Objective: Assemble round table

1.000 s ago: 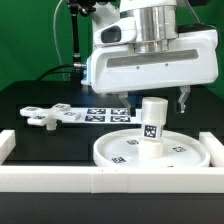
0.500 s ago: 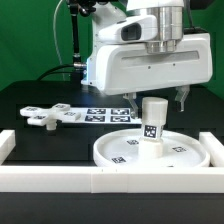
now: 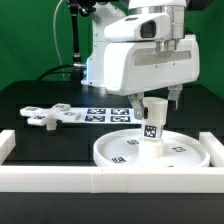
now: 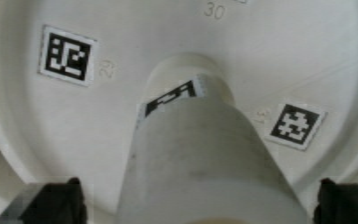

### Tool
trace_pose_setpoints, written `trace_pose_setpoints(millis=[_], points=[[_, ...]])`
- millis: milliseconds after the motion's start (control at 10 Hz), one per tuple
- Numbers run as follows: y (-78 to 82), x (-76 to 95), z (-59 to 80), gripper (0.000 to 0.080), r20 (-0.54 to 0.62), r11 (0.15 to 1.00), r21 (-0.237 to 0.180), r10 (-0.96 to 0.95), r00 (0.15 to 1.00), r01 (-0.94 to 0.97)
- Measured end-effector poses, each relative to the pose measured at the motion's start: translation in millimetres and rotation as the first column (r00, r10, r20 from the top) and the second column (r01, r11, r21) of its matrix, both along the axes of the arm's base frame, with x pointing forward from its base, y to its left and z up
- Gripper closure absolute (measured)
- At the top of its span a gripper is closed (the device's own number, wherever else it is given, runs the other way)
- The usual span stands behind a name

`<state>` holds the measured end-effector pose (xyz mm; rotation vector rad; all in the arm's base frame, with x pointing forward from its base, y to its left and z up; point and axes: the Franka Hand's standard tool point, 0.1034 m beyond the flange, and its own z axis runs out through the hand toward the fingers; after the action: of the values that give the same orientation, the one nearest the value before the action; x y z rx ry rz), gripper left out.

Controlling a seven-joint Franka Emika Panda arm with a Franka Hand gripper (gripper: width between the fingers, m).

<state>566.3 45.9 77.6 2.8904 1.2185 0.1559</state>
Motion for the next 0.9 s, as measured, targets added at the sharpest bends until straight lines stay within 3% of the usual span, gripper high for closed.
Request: trace_pose_setpoints(millis=[500, 900], points=[[5.7, -0.8, -5.5, 0.0151, -0.011, 0.907, -0.098, 0.410, 0.912, -0.409], [7.7, 2.6, -2.1, 0.0151, -0.061, 0.731, -0.150, 0.665, 0.744, -0.665]])
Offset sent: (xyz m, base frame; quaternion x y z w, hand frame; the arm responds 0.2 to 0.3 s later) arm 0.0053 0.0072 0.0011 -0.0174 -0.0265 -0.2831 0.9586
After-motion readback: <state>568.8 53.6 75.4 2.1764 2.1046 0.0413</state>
